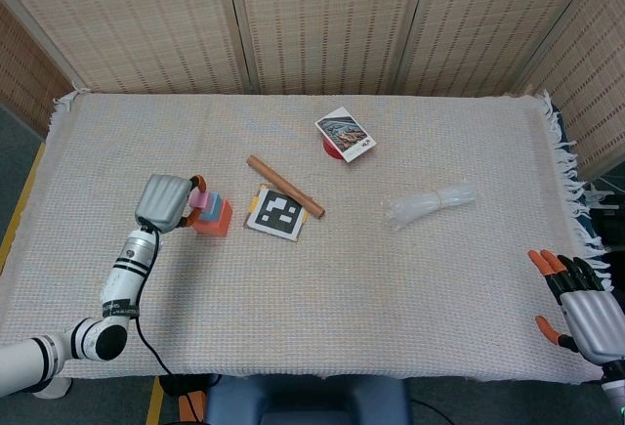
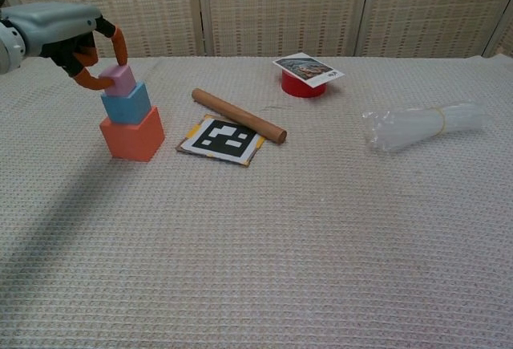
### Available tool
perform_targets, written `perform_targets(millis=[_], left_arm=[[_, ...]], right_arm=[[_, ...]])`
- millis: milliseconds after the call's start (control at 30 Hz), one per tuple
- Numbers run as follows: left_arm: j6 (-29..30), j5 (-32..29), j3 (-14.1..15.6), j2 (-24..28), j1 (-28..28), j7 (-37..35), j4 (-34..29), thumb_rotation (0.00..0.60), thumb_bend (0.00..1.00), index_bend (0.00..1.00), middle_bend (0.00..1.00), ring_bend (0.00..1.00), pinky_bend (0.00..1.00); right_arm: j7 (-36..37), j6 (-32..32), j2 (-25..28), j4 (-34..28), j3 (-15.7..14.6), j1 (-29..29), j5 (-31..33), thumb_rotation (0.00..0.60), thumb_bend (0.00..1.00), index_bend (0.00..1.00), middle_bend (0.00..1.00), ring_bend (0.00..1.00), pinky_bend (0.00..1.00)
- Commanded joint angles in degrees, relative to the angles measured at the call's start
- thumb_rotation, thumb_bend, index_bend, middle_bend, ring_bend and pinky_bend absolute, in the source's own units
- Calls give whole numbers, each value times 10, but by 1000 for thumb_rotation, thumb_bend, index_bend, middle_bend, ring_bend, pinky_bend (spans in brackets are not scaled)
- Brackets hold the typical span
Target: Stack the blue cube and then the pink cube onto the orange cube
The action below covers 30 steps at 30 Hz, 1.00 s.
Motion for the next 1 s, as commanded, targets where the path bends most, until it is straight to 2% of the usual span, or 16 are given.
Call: perform_targets(millis=[33, 300, 433, 567, 733, 867, 900, 933, 967, 1000], left_arm=[[1, 1, 1, 0, -1, -1, 0, 600, 318, 443, 1000, 1000, 1000], [9, 17, 3, -4, -1, -20, 2, 600, 318, 267, 1000, 1000, 1000], [10, 21, 4, -1, 0, -24, -1, 600, 321, 237, 1000, 1000, 1000], [25, 40, 11, 25, 18, -45, -43, 600, 323, 205, 1000, 1000, 1000], [78, 105, 51, 83, 81, -89, -114, 600, 324, 160, 1000, 1000, 1000], [170, 198, 111, 121, 171, -168, -137, 600, 319, 148, 1000, 1000, 1000], [200, 224, 128, 125, 197, -190, -132, 600, 319, 147, 982, 967, 1000], [240, 258, 155, 127, 233, -219, -121, 600, 319, 144, 903, 875, 977], [269, 280, 177, 128, 262, -239, -111, 600, 320, 141, 790, 751, 914], [298, 297, 196, 127, 290, -253, -100, 600, 320, 137, 619, 576, 793]], right_arm=[[-1, -1, 0, 0, 0, 0, 0, 600, 244, 0, 0, 0, 19], [0, 0, 1, -1, 1, 0, 1, 600, 244, 0, 0, 0, 19], [3, 4, 2, -1, 1, -1, -1, 600, 244, 0, 0, 0, 19], [5, 8, 2, 1, 0, -3, -6, 600, 245, 0, 0, 0, 19], [12, 14, 4, 0, -3, -5, -16, 600, 244, 0, 0, 0, 19], [19, 26, 9, -2, -11, -10, -38, 600, 244, 0, 0, 0, 19], [21, 30, 9, -2, -13, -12, -43, 600, 245, 0, 0, 0, 19], [22, 36, 10, -2, -15, -15, -50, 600, 244, 0, 0, 0, 19], [22, 39, 9, -1, -16, -16, -54, 600, 245, 0, 0, 0, 19], [22, 42, 9, -1, -17, -18, -58, 600, 244, 0, 0, 0, 19]])
